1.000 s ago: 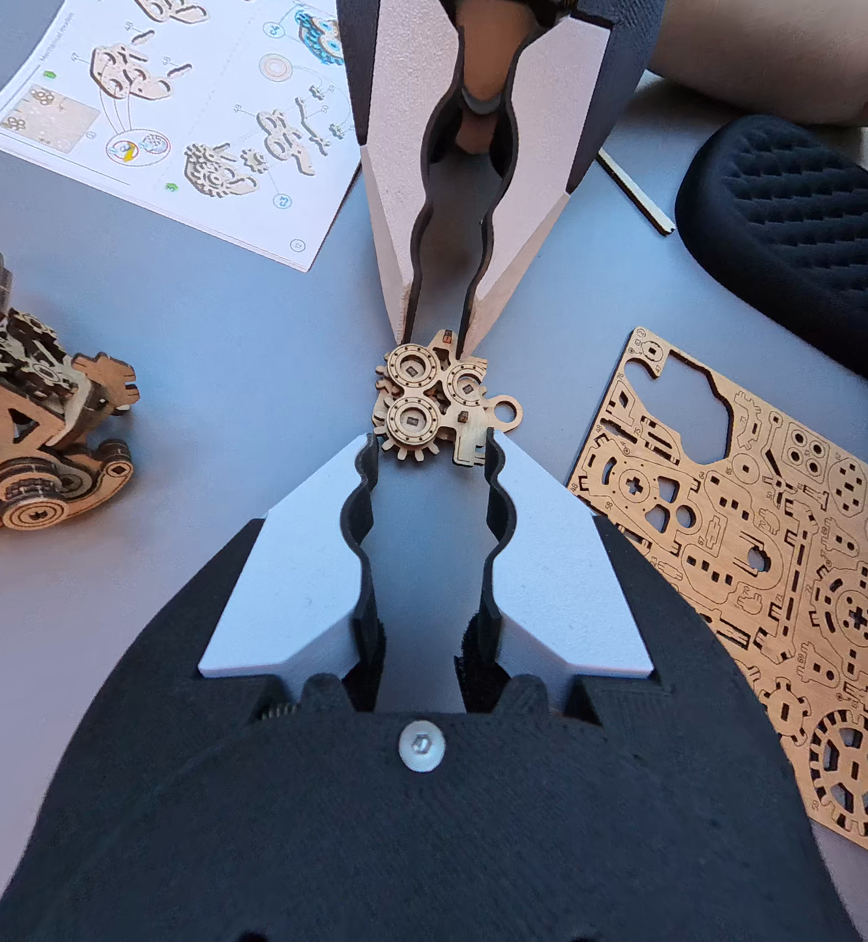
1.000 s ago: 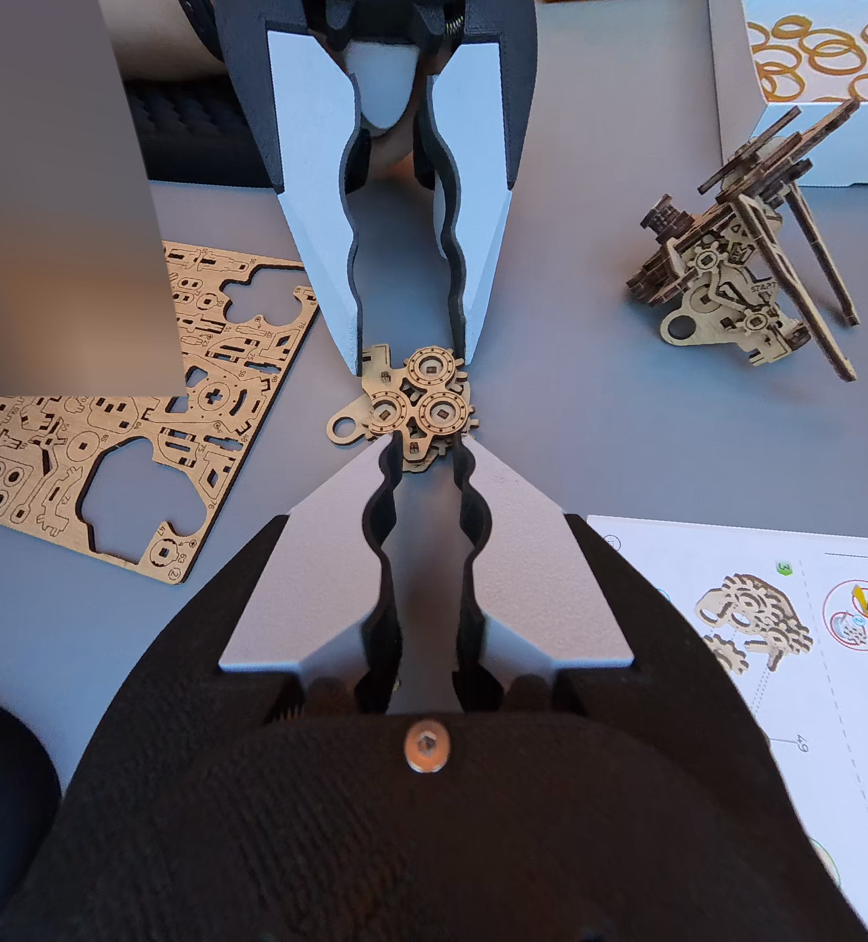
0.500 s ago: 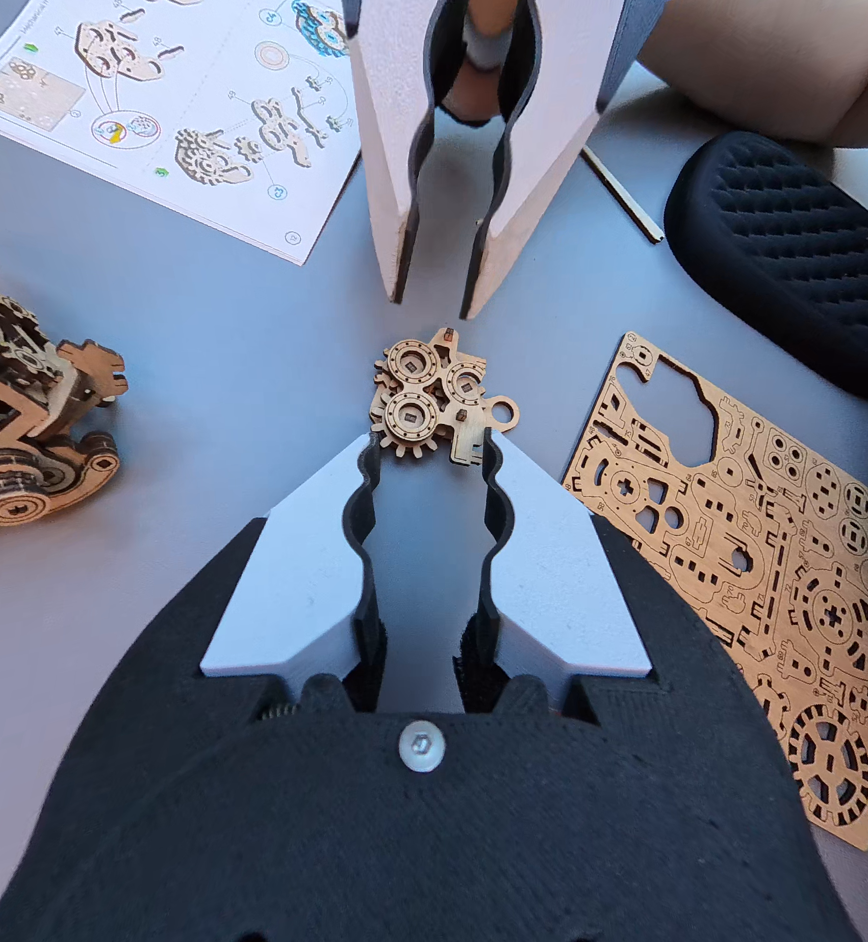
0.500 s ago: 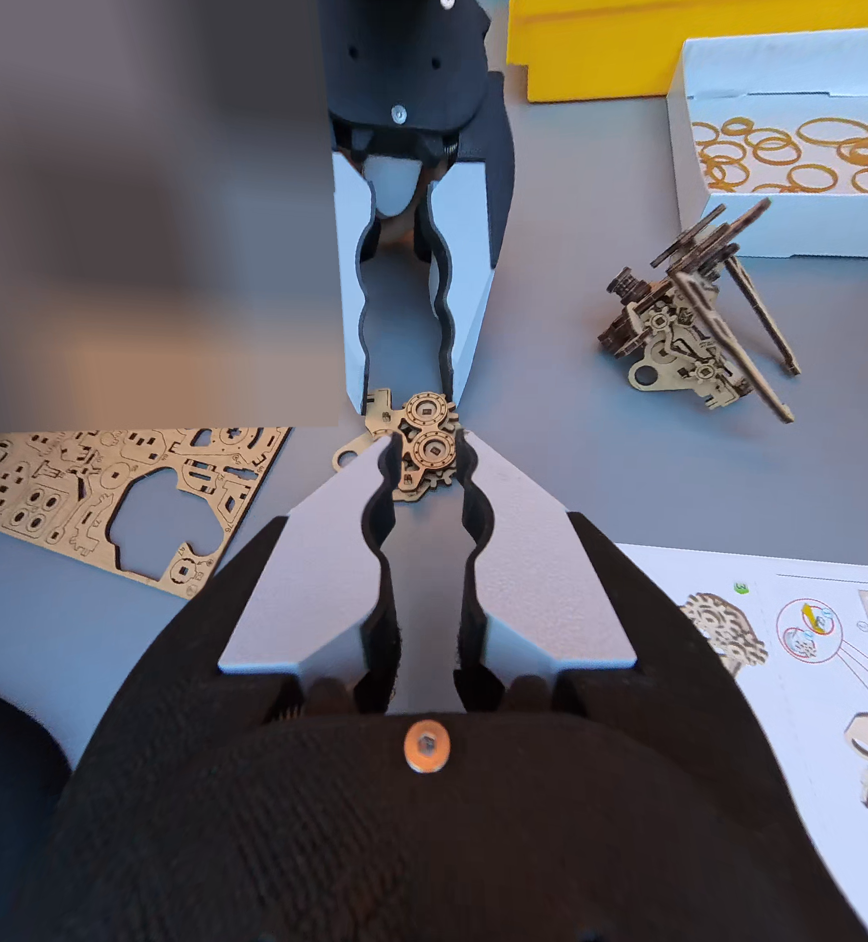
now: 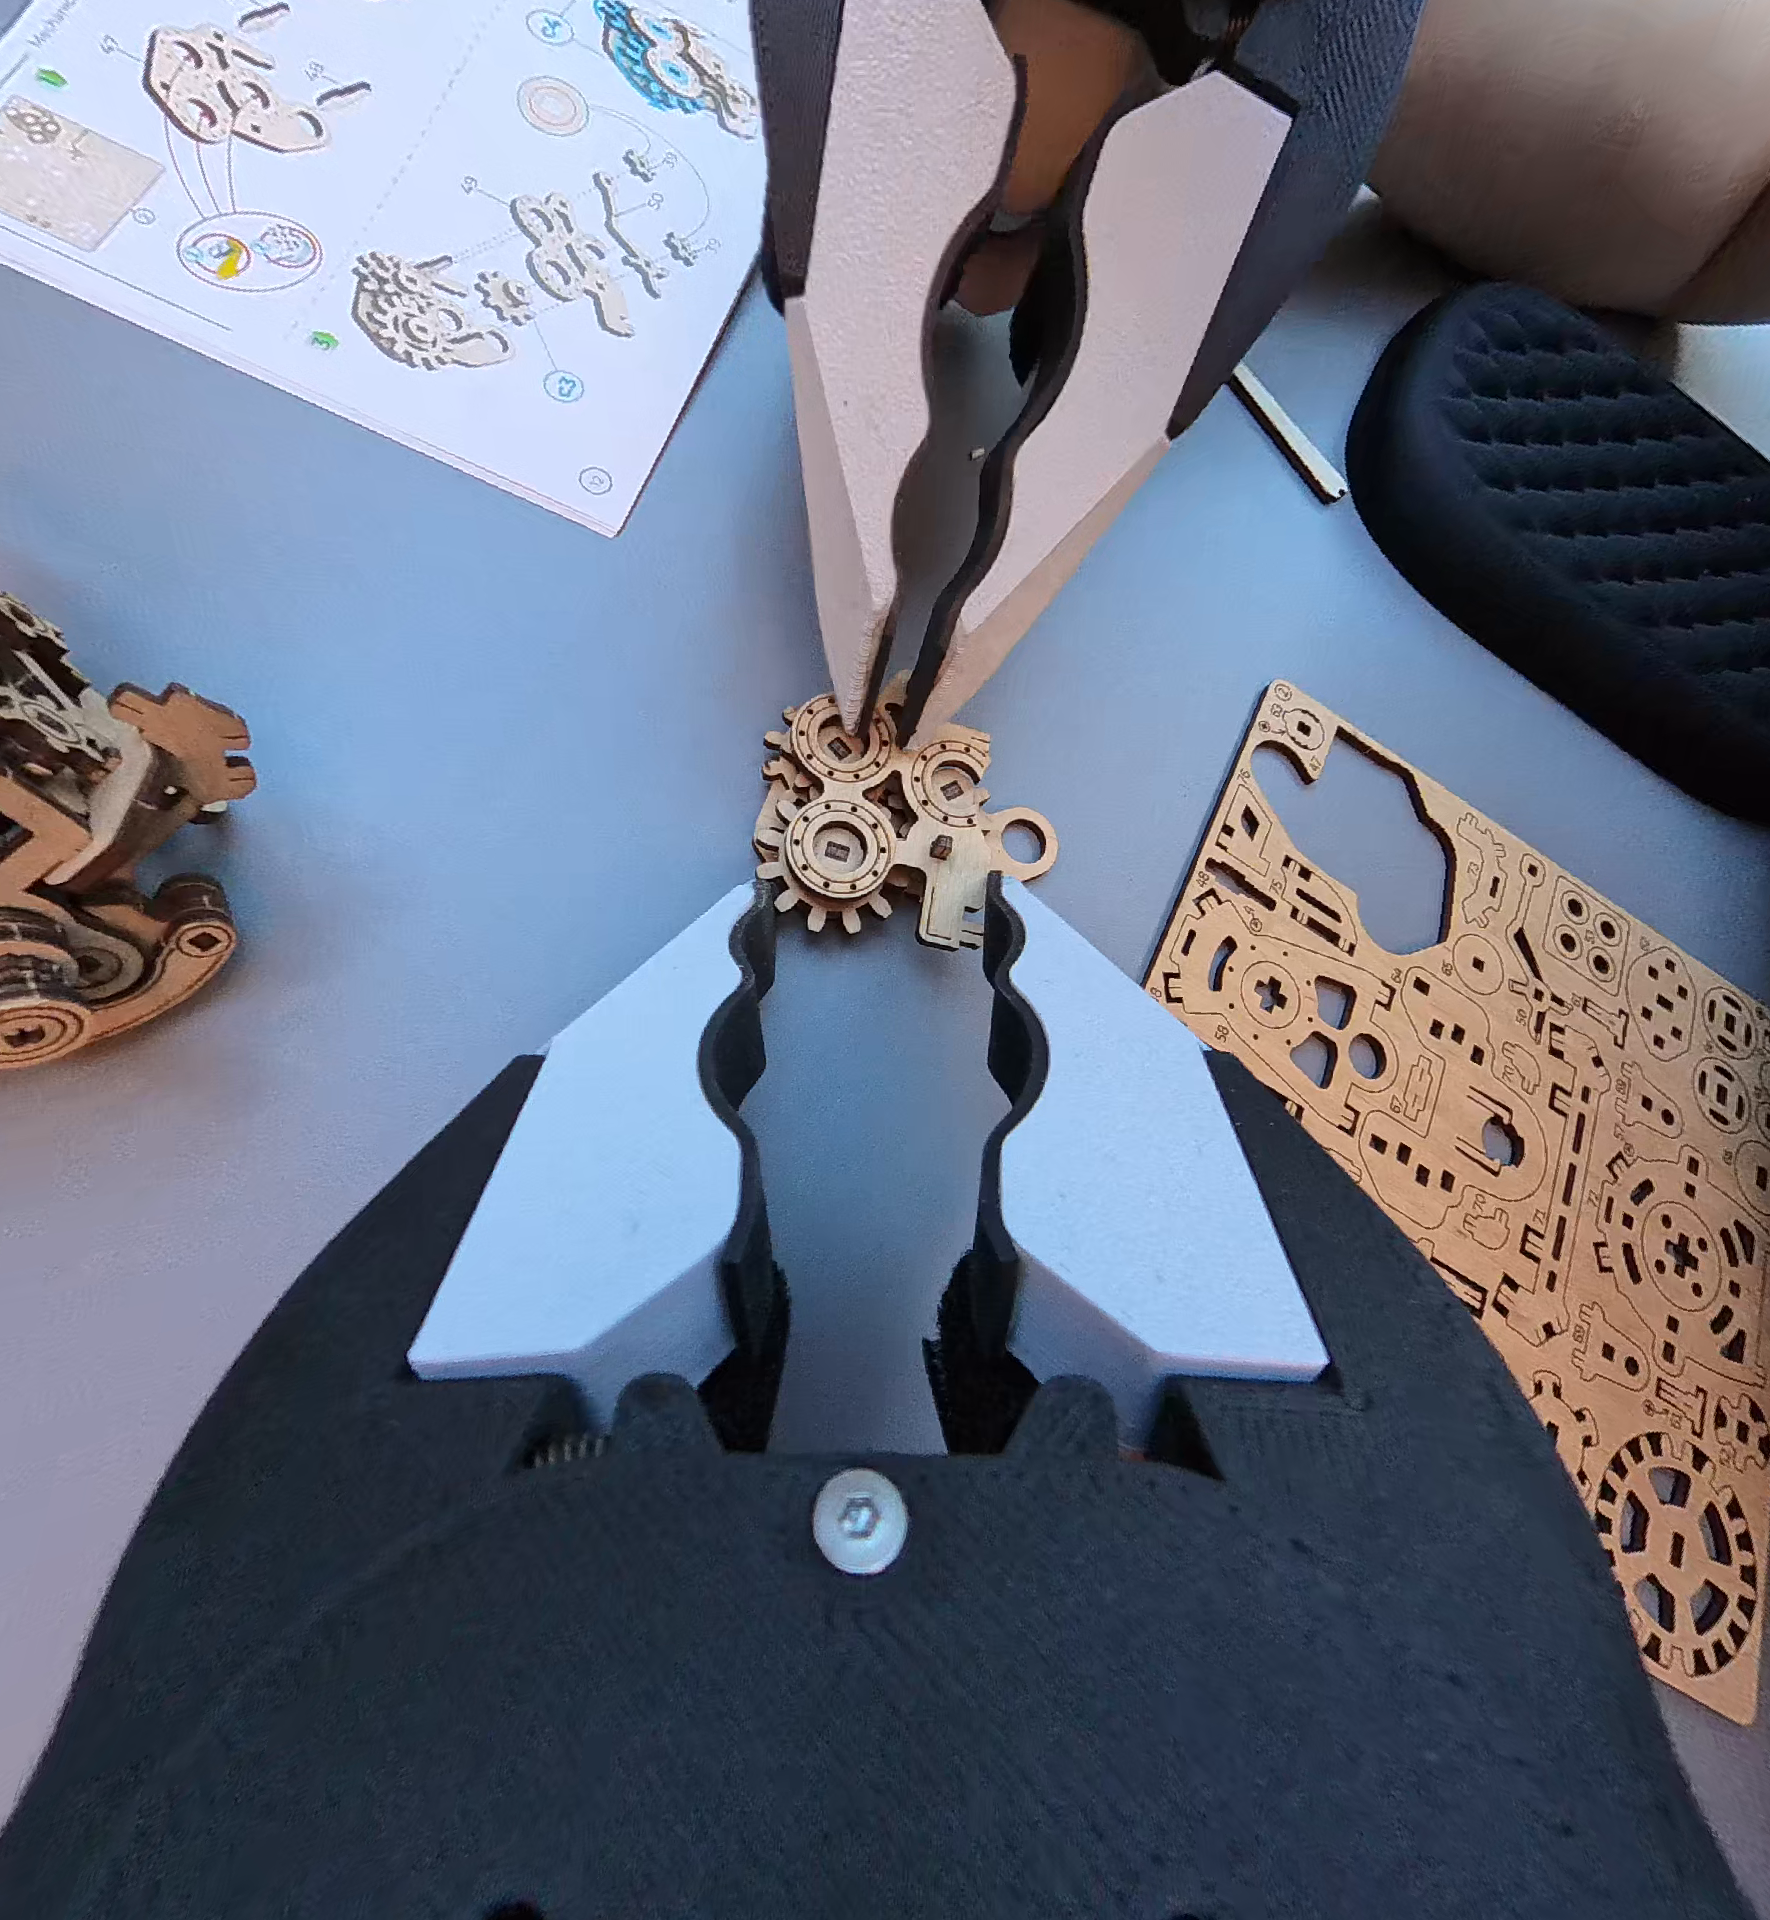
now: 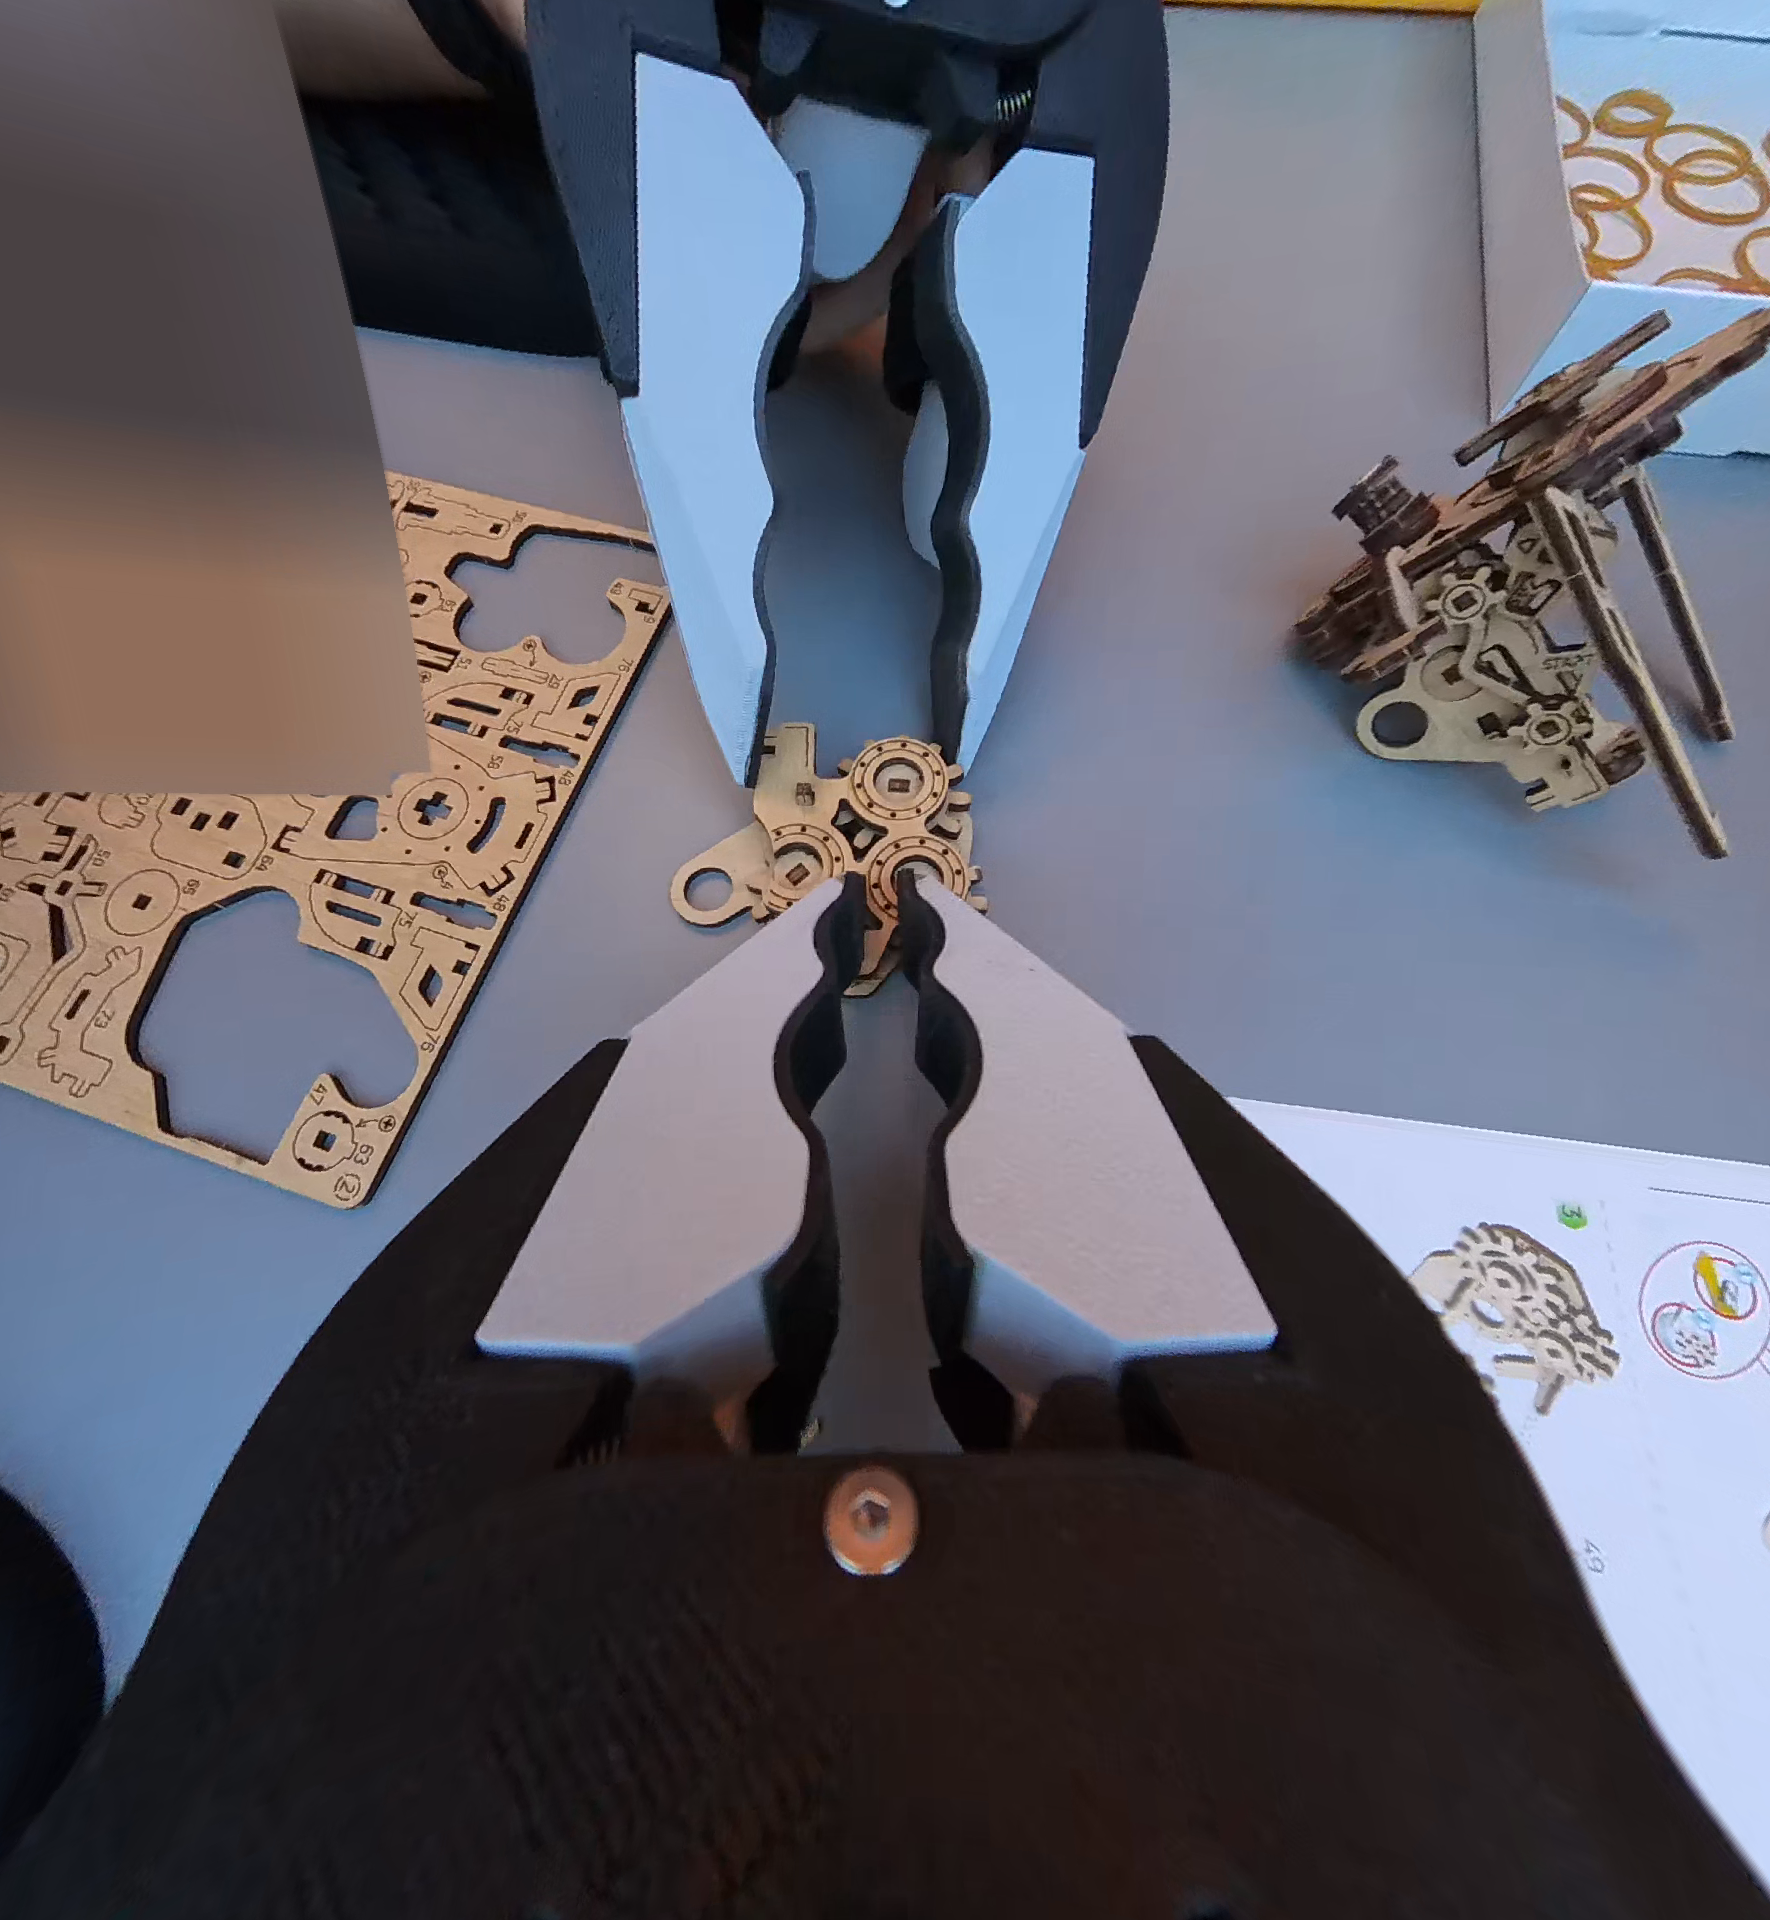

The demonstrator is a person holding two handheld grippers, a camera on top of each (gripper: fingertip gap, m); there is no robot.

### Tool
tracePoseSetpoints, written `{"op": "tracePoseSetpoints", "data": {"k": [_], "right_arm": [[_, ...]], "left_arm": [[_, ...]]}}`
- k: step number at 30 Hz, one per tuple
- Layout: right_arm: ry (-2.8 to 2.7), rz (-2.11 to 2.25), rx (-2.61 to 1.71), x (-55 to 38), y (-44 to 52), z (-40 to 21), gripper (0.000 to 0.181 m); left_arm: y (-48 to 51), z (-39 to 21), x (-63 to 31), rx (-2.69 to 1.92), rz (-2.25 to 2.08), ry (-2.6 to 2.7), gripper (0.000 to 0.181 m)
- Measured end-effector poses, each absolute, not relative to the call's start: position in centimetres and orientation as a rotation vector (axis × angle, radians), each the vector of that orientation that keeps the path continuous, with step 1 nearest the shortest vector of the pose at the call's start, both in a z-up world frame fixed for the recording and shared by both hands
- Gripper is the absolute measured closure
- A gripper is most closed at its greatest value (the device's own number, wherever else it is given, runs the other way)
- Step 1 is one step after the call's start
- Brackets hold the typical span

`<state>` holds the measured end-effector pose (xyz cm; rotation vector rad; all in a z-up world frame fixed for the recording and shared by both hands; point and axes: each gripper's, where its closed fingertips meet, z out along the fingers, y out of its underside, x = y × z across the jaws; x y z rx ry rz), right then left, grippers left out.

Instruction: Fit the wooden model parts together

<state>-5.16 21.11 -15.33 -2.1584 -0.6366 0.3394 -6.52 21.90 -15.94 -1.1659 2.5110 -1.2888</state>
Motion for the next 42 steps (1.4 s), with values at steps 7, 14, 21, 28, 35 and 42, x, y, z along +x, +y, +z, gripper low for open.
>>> {"op": "tracePoseSetpoints", "data": {"k": [7, 14, 21, 28, 35, 42], "right_arm": [[-0.577, 0.423, -2.102, -4.5, 20.8, -14.1, 0.167], [-0.588, 0.509, -2.092, -4.3, 19.7, -13.9, 0.163], [-0.653, 0.446, -2.132, -4.8, 19.9, -15.1, 0.173], [-0.653, 0.423, -2.148, -4.7, 19.9, -15.3, 0.173], [-0.675, 0.375, -2.143, -4.8, 19.8, -15.5, 0.172], [-0.628, 0.485, -2.147, -4.8, 19.7, -15.0, 0.166]], "left_arm": [[21.9, -15.9, -6.5, -1.172, -1.305, 2.508, 0.143], [21.9, -15.9, -6.5, -1.176, -1.318, 2.51, 0.143], [21.9, -15.9, -6.5, -1.173, -1.313, 2.511, 0.143], [22.0, -15.9, -6.5, -1.176, -1.32, 2.512, 0.144], [22.0, -15.9, -6.5, -1.179, -1.33, 2.508, 0.144], [22.0, -15.9, -6.5, -1.177, -1.321, 2.511, 0.144]]}}
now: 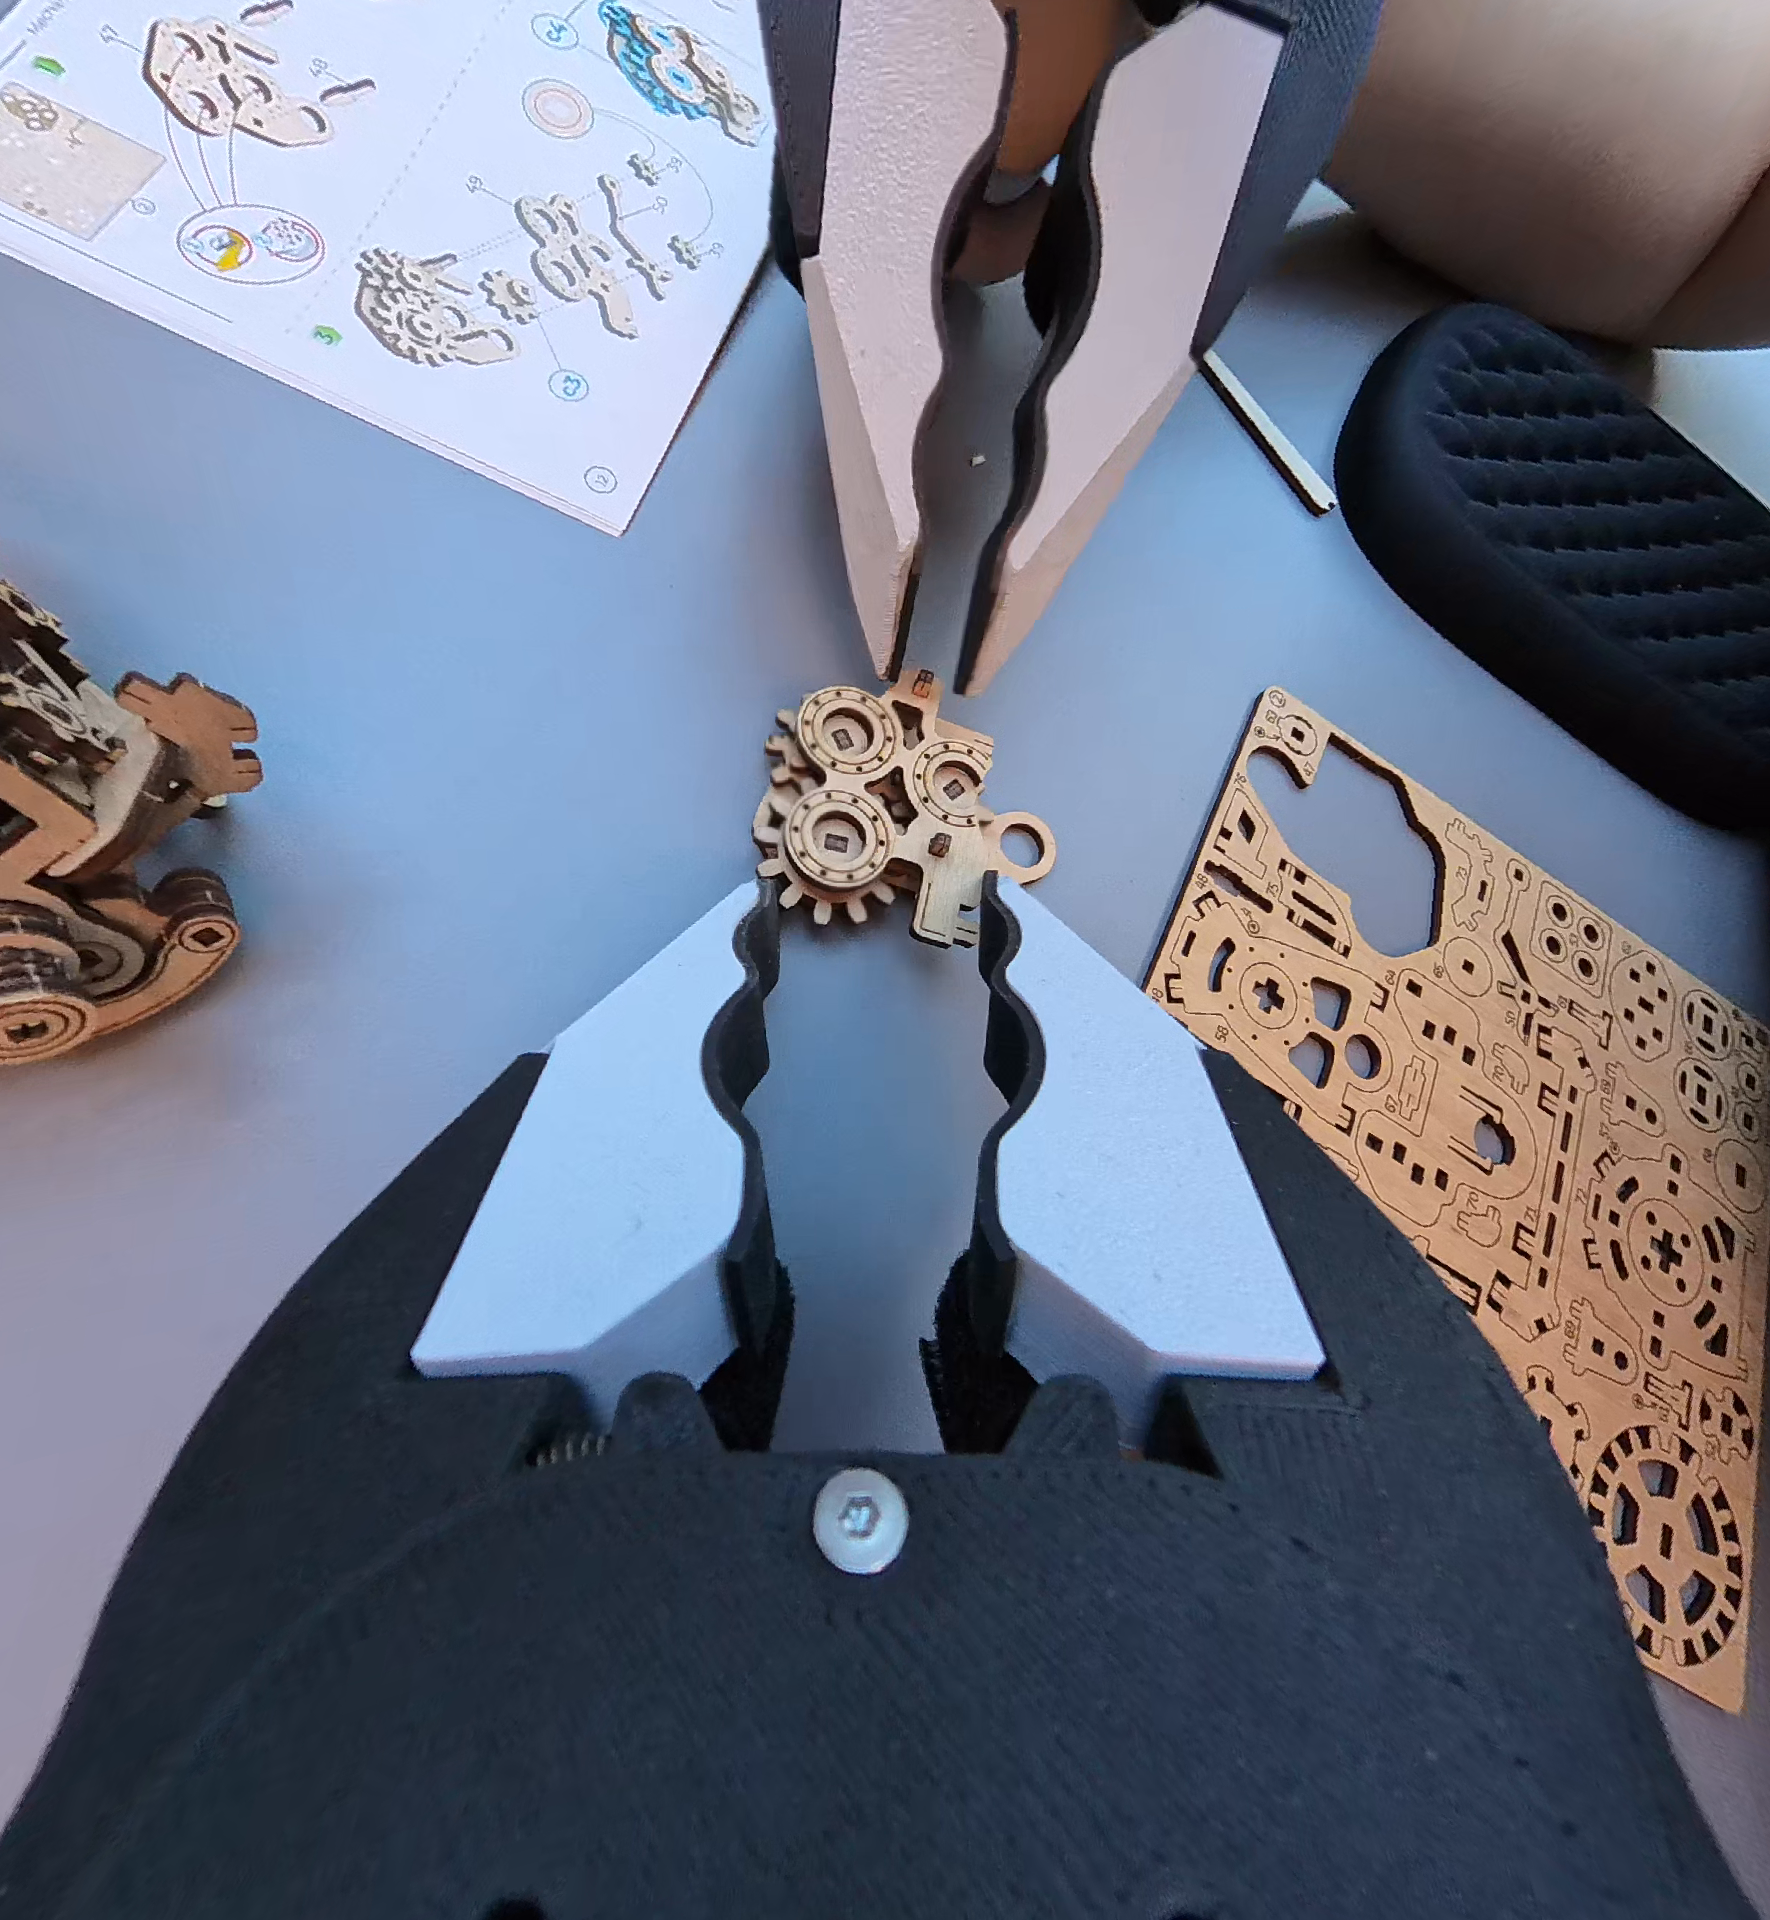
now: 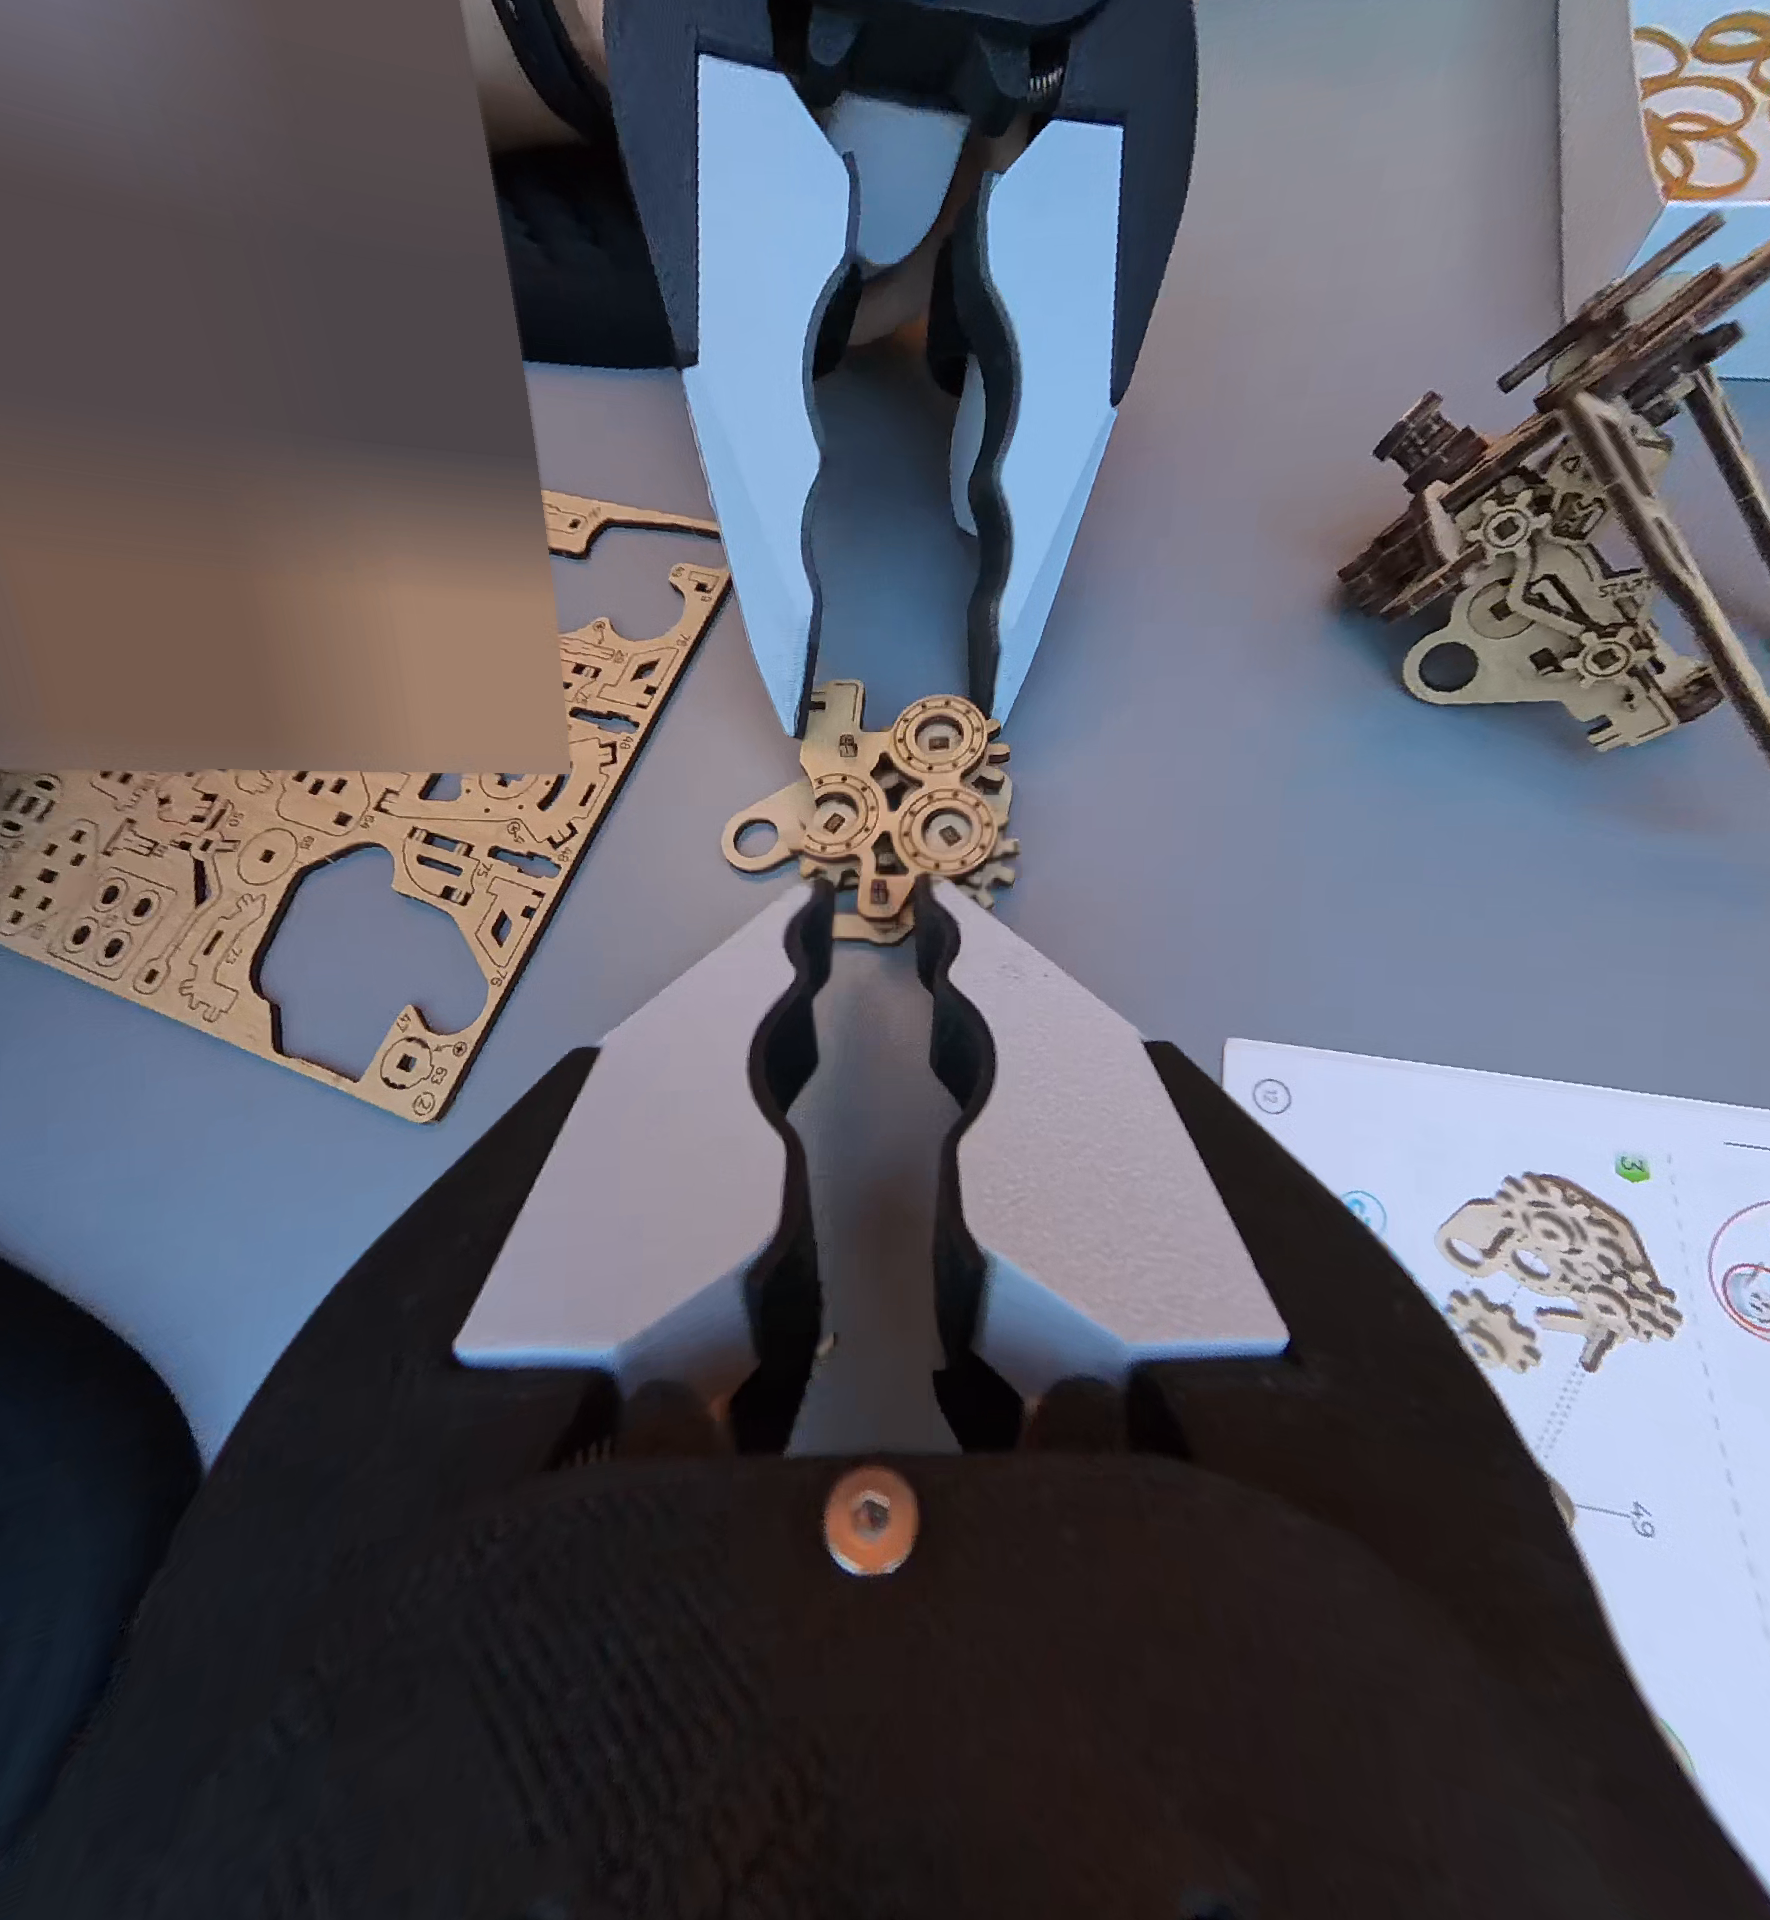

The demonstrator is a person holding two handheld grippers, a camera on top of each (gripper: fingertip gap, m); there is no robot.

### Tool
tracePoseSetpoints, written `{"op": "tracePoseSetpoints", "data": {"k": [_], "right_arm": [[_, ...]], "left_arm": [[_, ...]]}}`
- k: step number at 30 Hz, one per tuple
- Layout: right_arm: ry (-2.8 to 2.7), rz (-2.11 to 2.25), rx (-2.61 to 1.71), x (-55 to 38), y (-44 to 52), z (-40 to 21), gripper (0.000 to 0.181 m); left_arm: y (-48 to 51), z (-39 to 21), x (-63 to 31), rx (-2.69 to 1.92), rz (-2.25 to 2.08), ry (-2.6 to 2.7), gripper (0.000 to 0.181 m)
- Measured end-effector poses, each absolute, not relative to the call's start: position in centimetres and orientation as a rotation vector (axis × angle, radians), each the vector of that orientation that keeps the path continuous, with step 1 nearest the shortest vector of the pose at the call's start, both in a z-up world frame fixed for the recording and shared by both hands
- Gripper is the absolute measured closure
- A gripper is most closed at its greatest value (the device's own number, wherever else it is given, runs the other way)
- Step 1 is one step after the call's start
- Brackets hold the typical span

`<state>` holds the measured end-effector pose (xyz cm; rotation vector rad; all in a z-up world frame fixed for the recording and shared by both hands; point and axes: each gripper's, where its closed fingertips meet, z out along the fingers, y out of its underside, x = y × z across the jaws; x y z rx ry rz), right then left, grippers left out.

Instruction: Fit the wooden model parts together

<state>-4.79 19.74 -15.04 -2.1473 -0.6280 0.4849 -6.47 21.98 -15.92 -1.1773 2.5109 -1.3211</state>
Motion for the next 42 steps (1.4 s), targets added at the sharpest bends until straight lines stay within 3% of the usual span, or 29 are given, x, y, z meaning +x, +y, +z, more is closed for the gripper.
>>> {"op": "tracePoseSetpoints", "data": {"k": [6, 16, 19, 33, 35, 42], "right_arm": [[-0.47, 0.583, -1.972, -4.3, 21.6, -11.2, 0.16], [-0.57, 0.472, -2.171, -5.9, 23.2, -14.7, 0.167], [-0.571, 0.427, -2.203, -5.5, 23.4, -15.1, 0.179], [-0.662, 0.335, -2.212, -6.0, 23.4, -15.2, 0.177], [-0.602, 0.417, -2.223, -6.0, 23.2, -15.0, 0.163], [-0.564, 0.475, -2.239, -5.6, 22.7, -15.3, 0.167]], "left_arm": [[22.0, -15.9, -6.5, -1.174, -1.317, 2.516, 0.145], [22.0, -15.9, -6.4, -1.172, -1.312, 2.519, 0.145], [21.9, -15.9, -6.4, -1.169, -1.31, 2.519, 0.145], [21.7, -16.0, -6.5, -1.161, -1.314, 2.527, 0.145], [21.7, -16.0, -6.5, -1.159, -1.312, 2.526, 0.145], [21.7, -16.0, -6.5, -1.16, -1.318, 2.528, 0.145]]}}
